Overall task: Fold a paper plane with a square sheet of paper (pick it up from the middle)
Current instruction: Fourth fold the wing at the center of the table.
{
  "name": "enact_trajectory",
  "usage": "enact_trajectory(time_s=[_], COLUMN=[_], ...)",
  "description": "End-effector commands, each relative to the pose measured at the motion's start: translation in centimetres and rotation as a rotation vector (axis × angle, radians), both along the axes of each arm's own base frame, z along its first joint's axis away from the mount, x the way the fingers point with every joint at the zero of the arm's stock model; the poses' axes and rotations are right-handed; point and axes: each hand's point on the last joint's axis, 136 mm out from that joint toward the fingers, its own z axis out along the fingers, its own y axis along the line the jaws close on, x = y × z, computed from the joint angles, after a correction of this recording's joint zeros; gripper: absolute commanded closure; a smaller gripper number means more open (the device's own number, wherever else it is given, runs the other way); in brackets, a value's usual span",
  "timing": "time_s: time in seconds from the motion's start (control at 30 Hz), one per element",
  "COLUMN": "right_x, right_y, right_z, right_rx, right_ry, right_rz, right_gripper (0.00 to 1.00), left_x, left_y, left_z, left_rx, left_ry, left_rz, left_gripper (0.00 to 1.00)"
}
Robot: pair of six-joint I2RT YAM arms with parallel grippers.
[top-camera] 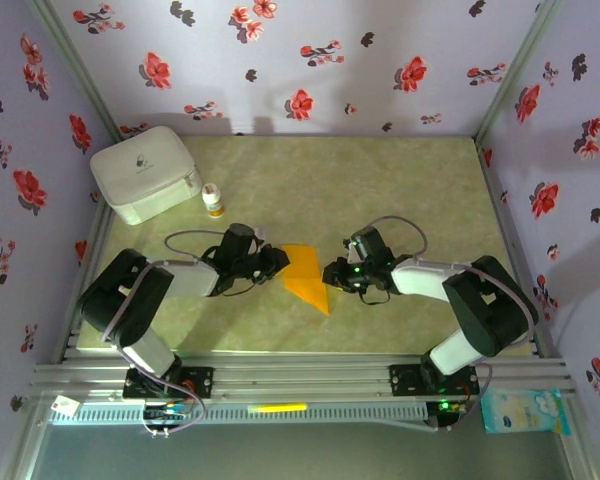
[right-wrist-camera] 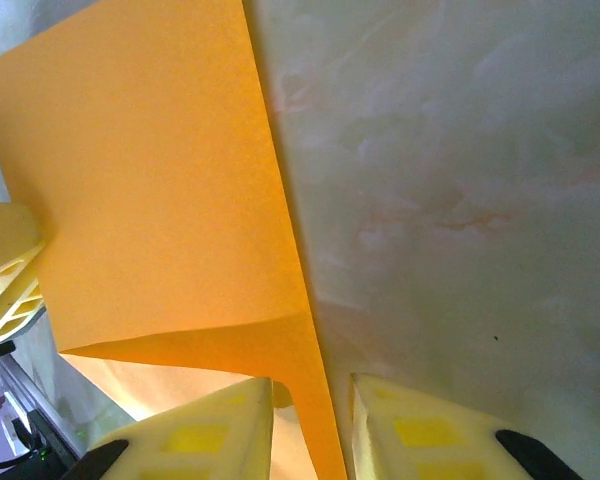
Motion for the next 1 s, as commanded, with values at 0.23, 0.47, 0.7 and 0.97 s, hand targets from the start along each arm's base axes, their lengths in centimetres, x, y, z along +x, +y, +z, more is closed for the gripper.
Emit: enact_trajectory(time_s=[0.23,0.47,0.7,0.97], right_x=[0.8,0.6,-2.9,-3.1], right_y=[-3.8,-3.8,0.7,3.2], right_z=[2.7,5.3,6.2,4.2], right_rx=[-0.176,-0.276,-0.420,-0.590], right_ry=[-0.154,-0.569,-0.963,-1.068], right_rz=[-0.048,0.059,0.379,0.479], right_gripper=[0.67,0.60,0.59,0.59], left_x=[0.9,1.4,1.2,1.2], left_y=[0.0,0.8,0.3,-0.1], left_z=[1.8,2.6,2.7,3.2], left_rx=[-0.108,-0.123,-0.121,-0.132], left_ry=[-0.036,-0.054,-0.050,-0.054], left_rz=[0.081,0.201,0.202,0.190], left_gripper=[1.00,1.00,1.00,0.90])
